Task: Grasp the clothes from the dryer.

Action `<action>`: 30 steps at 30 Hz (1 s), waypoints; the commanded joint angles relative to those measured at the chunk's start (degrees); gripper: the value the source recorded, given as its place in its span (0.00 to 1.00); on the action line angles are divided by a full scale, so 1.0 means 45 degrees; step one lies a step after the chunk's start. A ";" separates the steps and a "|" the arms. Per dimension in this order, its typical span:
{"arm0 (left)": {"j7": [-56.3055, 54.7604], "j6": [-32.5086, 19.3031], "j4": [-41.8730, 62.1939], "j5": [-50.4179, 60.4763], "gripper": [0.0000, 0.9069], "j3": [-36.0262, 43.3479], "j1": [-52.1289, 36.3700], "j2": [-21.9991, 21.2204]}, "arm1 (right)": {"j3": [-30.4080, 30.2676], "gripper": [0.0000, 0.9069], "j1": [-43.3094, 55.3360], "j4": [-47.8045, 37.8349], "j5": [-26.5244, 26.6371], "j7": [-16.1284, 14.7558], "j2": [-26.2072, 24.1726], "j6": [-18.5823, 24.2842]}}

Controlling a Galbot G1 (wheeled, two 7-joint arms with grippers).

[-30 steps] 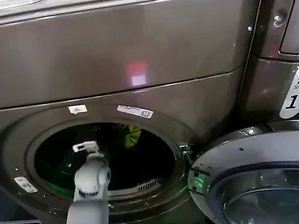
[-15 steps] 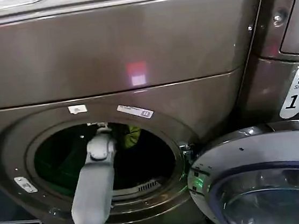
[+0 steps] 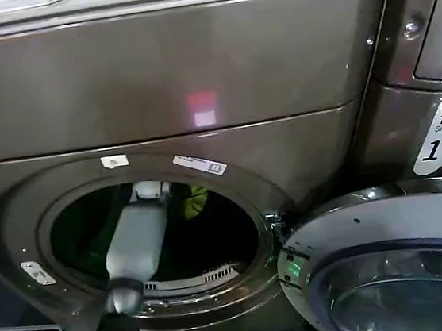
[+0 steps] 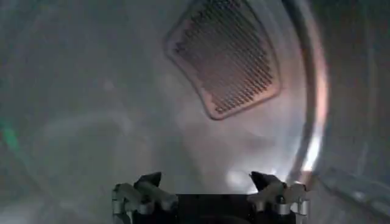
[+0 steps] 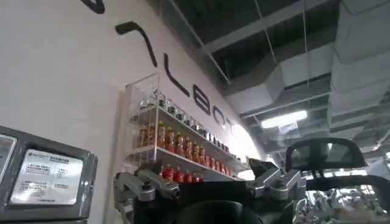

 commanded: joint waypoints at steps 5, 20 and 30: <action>0.5474 -0.1182 0.3012 0.3042 1.00 0.3579 -0.1869 -0.0004 | 0.0249 1.00 -0.0012 0.0027 0.0036 -0.0002 0.0174 -0.0001; 0.6226 -0.1706 0.3592 0.6302 1.00 0.6083 -0.2250 -0.0696 | 0.0454 1.00 -0.0038 -0.0070 0.0070 -0.0019 0.0269 -0.0026; 0.6225 -0.1517 0.3767 0.6894 1.00 0.6241 -0.1888 -0.0929 | 0.0383 1.00 0.0045 -0.0139 0.0021 -0.0066 0.0290 -0.0036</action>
